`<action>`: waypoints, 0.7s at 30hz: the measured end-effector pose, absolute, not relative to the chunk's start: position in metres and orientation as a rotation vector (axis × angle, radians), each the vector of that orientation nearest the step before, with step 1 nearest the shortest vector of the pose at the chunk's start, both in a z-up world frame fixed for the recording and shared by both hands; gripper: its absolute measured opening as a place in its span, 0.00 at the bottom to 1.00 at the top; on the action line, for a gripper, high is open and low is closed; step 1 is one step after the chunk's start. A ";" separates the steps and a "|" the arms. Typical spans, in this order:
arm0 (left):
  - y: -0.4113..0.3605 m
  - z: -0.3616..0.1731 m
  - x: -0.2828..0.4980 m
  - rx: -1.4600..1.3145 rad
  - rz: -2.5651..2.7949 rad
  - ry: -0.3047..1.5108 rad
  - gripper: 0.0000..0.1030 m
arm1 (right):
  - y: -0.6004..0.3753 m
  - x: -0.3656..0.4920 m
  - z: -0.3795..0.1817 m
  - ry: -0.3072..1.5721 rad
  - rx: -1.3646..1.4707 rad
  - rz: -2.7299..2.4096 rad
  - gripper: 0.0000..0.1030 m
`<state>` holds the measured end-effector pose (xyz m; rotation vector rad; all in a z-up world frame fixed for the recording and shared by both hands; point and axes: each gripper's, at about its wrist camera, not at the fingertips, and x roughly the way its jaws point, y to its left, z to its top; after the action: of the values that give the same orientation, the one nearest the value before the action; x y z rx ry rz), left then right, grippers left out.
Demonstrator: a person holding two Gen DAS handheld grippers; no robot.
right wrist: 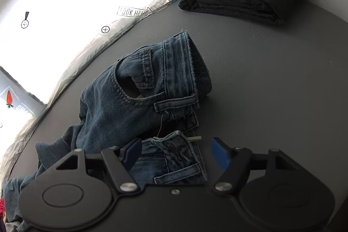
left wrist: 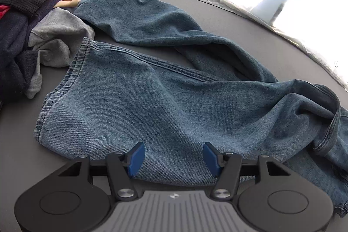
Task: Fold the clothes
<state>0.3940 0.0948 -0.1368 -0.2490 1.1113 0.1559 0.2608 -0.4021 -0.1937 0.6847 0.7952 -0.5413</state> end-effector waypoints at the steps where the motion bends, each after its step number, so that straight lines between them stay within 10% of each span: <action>1: 0.094 -0.140 0.392 -0.251 0.156 1.119 0.58 | -0.403 0.263 -0.193 0.791 0.684 -0.542 0.70; 21: 0.061 -0.154 0.385 -0.152 0.092 1.177 0.65 | -0.414 0.291 -0.206 0.850 0.763 -0.446 0.75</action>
<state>0.3846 0.0610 -0.1543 -0.1525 1.1772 0.0922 0.2912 -0.4144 -0.2059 0.7628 0.8496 -0.4459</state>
